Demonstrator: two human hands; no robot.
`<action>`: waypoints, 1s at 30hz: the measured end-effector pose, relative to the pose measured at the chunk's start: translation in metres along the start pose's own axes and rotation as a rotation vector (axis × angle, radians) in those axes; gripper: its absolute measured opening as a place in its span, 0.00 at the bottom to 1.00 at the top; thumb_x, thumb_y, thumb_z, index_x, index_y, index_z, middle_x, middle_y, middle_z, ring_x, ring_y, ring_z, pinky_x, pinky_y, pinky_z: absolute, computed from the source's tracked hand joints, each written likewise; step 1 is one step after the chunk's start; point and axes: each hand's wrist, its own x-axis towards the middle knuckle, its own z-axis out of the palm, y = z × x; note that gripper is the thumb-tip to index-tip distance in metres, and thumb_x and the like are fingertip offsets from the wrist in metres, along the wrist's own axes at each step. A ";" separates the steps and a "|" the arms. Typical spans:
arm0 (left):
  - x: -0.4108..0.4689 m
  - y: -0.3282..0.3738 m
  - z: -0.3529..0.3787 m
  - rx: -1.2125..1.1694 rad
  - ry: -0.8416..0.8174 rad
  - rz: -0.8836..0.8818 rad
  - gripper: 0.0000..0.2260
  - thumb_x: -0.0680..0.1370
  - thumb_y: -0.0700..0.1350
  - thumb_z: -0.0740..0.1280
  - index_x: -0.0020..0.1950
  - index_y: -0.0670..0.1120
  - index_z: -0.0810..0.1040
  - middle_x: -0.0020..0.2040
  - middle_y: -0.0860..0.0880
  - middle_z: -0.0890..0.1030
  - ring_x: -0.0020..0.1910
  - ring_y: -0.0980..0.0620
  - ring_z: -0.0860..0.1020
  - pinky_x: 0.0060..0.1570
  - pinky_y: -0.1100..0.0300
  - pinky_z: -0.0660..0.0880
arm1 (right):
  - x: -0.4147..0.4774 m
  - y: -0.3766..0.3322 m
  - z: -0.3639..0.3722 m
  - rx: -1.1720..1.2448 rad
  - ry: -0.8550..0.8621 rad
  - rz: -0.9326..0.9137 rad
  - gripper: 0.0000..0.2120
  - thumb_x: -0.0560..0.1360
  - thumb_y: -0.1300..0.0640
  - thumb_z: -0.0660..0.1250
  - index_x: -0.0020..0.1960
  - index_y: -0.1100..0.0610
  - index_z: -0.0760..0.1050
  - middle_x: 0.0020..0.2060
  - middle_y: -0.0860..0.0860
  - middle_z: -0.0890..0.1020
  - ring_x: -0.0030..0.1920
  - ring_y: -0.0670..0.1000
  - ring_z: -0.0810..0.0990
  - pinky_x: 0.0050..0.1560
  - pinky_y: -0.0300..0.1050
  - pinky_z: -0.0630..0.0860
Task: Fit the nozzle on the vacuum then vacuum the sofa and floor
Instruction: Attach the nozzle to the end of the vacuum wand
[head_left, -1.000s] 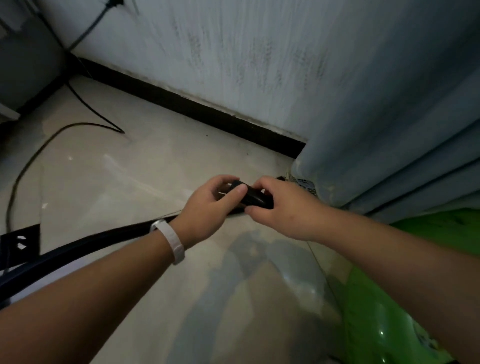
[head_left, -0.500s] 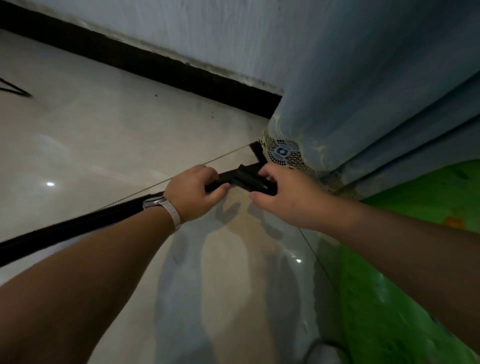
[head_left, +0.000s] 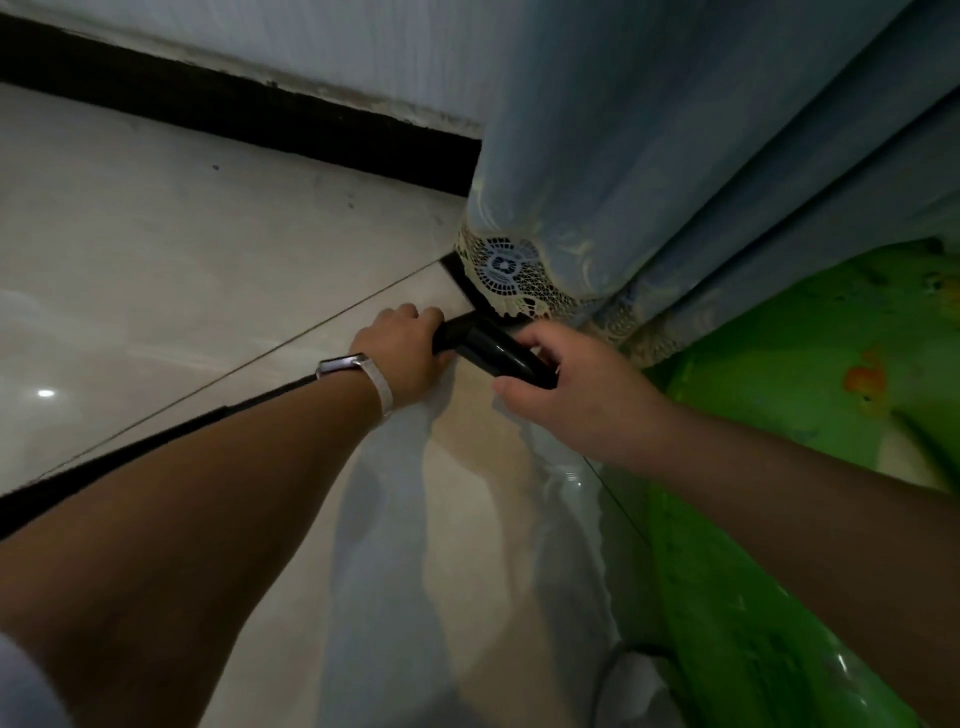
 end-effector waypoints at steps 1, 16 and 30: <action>-0.003 -0.001 -0.003 -0.002 -0.026 0.008 0.16 0.79 0.55 0.65 0.60 0.45 0.74 0.52 0.41 0.76 0.52 0.39 0.76 0.46 0.49 0.75 | -0.002 -0.001 -0.001 -0.012 -0.007 0.000 0.12 0.75 0.47 0.71 0.56 0.48 0.76 0.40 0.49 0.82 0.40 0.51 0.82 0.40 0.51 0.80; -0.131 -0.079 -0.125 0.021 0.051 -0.083 0.20 0.78 0.68 0.57 0.57 0.54 0.69 0.39 0.54 0.73 0.35 0.52 0.73 0.32 0.58 0.66 | -0.011 -0.087 0.004 -0.217 -0.156 -0.204 0.10 0.75 0.47 0.71 0.54 0.44 0.74 0.42 0.45 0.82 0.39 0.47 0.83 0.40 0.48 0.81; -0.291 -0.141 -0.215 -0.036 0.195 -0.359 0.14 0.79 0.63 0.61 0.53 0.54 0.73 0.38 0.54 0.77 0.36 0.53 0.76 0.34 0.57 0.70 | -0.034 -0.208 0.054 -0.231 -0.339 -0.564 0.15 0.75 0.46 0.72 0.60 0.43 0.76 0.43 0.43 0.81 0.38 0.44 0.81 0.38 0.40 0.79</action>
